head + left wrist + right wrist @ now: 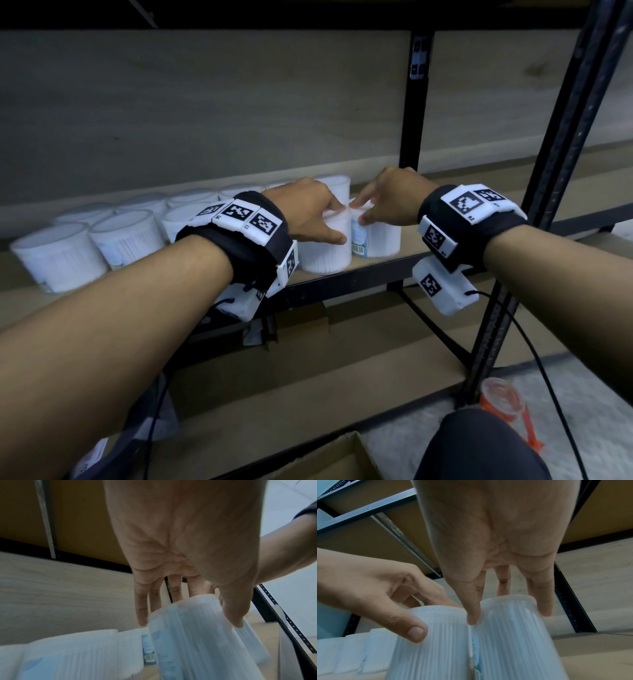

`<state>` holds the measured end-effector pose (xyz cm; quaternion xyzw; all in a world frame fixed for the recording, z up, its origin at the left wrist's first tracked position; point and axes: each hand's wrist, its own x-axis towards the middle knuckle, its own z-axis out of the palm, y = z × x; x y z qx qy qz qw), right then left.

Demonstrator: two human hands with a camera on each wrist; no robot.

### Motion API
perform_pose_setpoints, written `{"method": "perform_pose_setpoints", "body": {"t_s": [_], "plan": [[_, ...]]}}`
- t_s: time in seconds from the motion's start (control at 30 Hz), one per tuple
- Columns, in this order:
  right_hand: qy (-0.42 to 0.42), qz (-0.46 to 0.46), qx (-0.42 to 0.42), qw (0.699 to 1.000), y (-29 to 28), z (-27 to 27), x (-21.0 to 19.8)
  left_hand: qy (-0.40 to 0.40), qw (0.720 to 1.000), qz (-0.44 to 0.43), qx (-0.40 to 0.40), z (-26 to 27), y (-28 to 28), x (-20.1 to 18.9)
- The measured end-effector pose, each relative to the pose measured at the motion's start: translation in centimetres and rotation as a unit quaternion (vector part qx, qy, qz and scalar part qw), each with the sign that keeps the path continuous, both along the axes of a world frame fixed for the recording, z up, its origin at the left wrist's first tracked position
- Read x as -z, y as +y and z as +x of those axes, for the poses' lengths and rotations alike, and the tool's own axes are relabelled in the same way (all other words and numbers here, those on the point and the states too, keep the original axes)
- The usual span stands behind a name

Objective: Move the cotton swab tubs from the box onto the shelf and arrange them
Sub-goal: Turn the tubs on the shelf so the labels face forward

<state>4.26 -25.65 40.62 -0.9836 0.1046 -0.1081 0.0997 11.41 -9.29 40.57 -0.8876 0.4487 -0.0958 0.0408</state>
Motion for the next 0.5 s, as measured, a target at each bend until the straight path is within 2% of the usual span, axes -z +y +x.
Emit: {"method": "perform_pose_setpoints", "body": {"t_s": [0.13,0.27,0.43,0.5], "plan": [[0.081,-0.020,-0.004,0.997,0.9,-0.7,-2.2,0.047,0.999,0.017,-0.021,-0.2,0.0,-1.6],[0.131,-0.021,0.055,0.990,0.9,-0.5,-4.6,0.088,0.993,0.044,-0.063,0.1,-0.1,-3.4],[0.264,0.029,0.111,0.958,0.6,1.1,-5.3,0.104,0.987,0.088,-0.081,-0.1,-0.7,-4.5],[0.288,0.022,0.116,0.950,0.7,1.6,-5.3,0.118,0.985,0.096,-0.081,0.0,-0.8,-4.7]]}}
